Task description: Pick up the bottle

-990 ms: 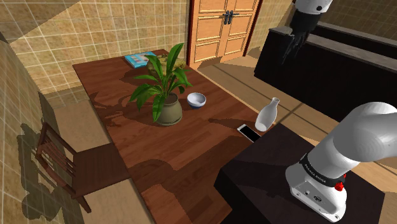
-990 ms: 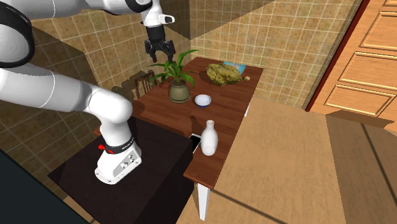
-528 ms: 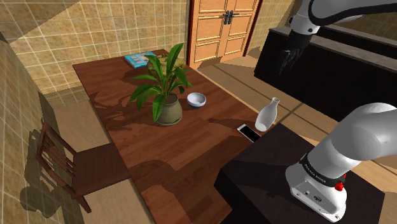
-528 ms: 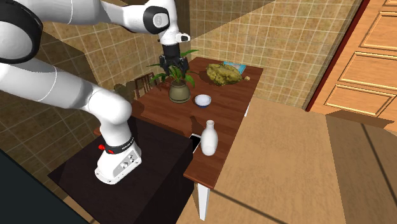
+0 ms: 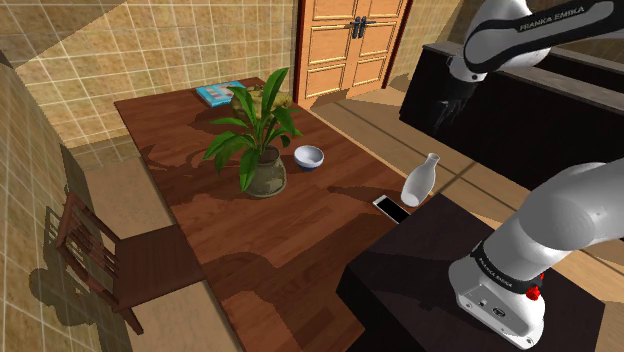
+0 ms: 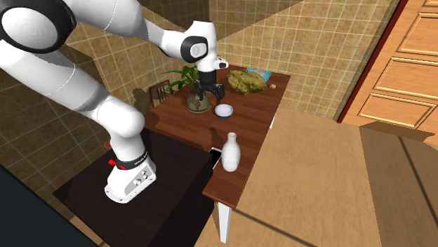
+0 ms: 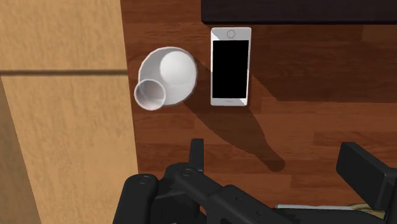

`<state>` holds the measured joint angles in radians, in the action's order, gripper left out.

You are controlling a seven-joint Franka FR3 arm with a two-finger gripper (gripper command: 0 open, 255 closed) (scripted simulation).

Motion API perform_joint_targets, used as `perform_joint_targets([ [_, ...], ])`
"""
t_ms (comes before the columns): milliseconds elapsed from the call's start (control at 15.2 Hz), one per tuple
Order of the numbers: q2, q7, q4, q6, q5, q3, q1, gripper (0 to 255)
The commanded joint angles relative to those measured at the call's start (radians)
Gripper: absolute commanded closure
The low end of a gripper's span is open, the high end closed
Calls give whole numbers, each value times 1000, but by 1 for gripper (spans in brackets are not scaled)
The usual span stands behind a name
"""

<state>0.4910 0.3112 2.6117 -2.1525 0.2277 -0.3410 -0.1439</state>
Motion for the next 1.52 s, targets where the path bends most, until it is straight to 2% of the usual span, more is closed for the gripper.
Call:
perform_joint_targets([
  [0, -63, 32, 0, -64, -3, -37, -3, 0],
  [198, -174, 95, -15, -157, -26, -99, -1, 0],
  [396, -296, 176, -42, -245, -81, -159, 9, 0],
  [528, -385, 245, -67, -298, -141, -193, 16, 0],
  [726, -526, 372, -115, -364, -271, -223, 16, 0],
  [858, -623, 465, -156, -395, -373, -219, -3, 0],
  [1386, -740, 559, -161, -486, -501, -160, -44, 0],
  [1452, -740, 558, -161, -486, -501, -159, -44, 0],
])
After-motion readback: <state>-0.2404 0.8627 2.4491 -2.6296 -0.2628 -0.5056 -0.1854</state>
